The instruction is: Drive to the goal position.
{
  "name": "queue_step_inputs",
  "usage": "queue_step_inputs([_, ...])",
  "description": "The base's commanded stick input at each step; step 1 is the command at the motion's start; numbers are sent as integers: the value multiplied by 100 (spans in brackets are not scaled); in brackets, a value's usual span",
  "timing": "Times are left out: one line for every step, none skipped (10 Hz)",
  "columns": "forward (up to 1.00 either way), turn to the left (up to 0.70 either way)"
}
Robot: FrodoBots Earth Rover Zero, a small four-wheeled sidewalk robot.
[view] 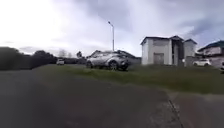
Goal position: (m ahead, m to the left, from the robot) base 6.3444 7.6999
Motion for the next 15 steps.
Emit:
queue_step_inputs([0,45])
queue_step_inputs([0,40])
queue_step_inputs([0,10])
queue_step_inputs([0,0])
queue_step_inputs([100,0])
queue_step_inputs([100,0])
queue_step_inputs([100,0])
queue_step_inputs([100,0])
queue_step_inputs([100,0])
queue_step_inputs([100,0])
queue_step_inputs([100,0])
queue_step_inputs([100,0])
queue_step_inputs([100,0])
queue_step_inputs([100,0])
queue_step_inputs([100,0])
